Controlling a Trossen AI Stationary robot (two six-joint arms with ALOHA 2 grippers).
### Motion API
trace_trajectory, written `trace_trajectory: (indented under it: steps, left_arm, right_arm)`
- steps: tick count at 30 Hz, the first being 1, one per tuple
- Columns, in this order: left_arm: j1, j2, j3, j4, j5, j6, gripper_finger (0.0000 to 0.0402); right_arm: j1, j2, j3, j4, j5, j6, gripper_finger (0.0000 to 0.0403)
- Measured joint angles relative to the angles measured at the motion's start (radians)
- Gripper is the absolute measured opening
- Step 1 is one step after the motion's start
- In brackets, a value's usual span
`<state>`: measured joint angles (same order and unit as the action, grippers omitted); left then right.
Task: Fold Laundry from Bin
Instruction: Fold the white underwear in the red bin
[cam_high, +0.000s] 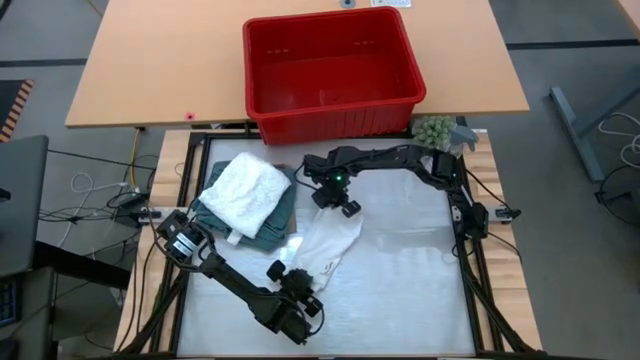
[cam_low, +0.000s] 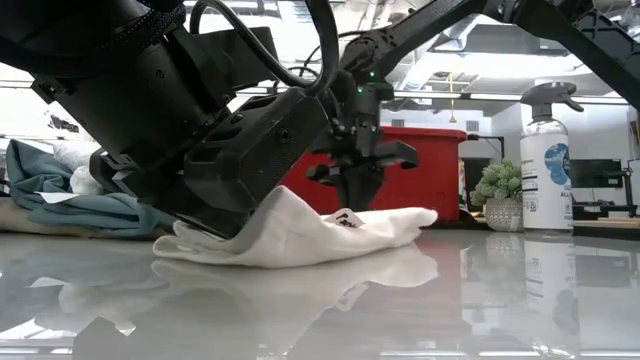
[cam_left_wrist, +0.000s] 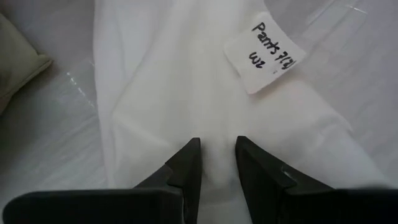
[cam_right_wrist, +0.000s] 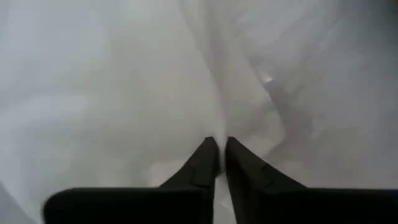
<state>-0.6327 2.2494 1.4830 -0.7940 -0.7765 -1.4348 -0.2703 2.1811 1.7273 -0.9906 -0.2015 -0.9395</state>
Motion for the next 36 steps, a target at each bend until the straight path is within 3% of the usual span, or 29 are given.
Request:
trace_trajectory:
  steps: [6,17,28,36]
  left_arm:
    - [-0.001,0.000,0.000,0.000,-0.008,-0.007,0.0088]
    - [-0.003,0.000,0.000,0.000,-0.015,-0.008,0.0088]
    - [-0.007,0.001,0.000,-0.003,-0.022,0.006,0.0088]
    - [-0.013,0.001,-0.001,-0.007,-0.022,0.000,0.0088]
  right_arm:
    - [-0.008,0.000,0.048,0.002,0.018,0.030,0.0080]
    - [-0.007,-0.008,0.051,0.014,0.022,0.024,0.0014]
    - [-0.005,-0.020,0.072,0.098,0.049,0.043,0.0016]
    - [-0.005,-0.019,0.073,0.161,0.049,0.086,0.0063]
